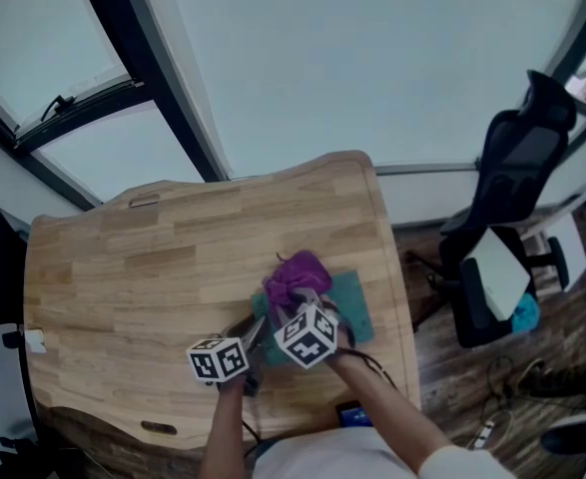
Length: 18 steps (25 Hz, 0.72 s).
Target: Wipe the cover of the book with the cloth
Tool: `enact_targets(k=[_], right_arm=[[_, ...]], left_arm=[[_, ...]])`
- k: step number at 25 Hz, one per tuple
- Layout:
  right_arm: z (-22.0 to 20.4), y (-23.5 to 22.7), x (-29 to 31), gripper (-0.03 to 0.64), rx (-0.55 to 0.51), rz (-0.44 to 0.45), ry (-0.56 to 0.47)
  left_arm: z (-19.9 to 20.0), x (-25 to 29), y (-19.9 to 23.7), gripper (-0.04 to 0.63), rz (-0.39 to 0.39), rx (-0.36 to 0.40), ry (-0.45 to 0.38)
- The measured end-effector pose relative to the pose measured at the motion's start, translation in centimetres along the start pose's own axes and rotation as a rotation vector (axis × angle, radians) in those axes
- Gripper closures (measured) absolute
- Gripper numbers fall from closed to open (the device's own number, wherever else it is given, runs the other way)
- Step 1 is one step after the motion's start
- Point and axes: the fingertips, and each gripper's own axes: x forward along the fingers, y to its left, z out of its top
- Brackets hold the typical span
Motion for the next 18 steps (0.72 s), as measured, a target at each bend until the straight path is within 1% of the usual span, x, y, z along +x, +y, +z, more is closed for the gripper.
enact_targets(k=[8,12,18], right_arm=[[0.6,1.0,0.4,0.537,-0.02,0.024,0.0],[1.1,2.1,0.8,0.537,-0.064,0.048,0.005],[1.6,2.7,1.2,0.537,-0.084,0.058,0.005]], left_arm=[[0.0,-0.1,0.0,0.48,-0.003,-0.005,0.004],[0.0,-0.1,0.0,0.48,-0.002,-0.01,0.005],[0.1,-0.2,0.2,0.483,-0.005,-0.012,0.005]])
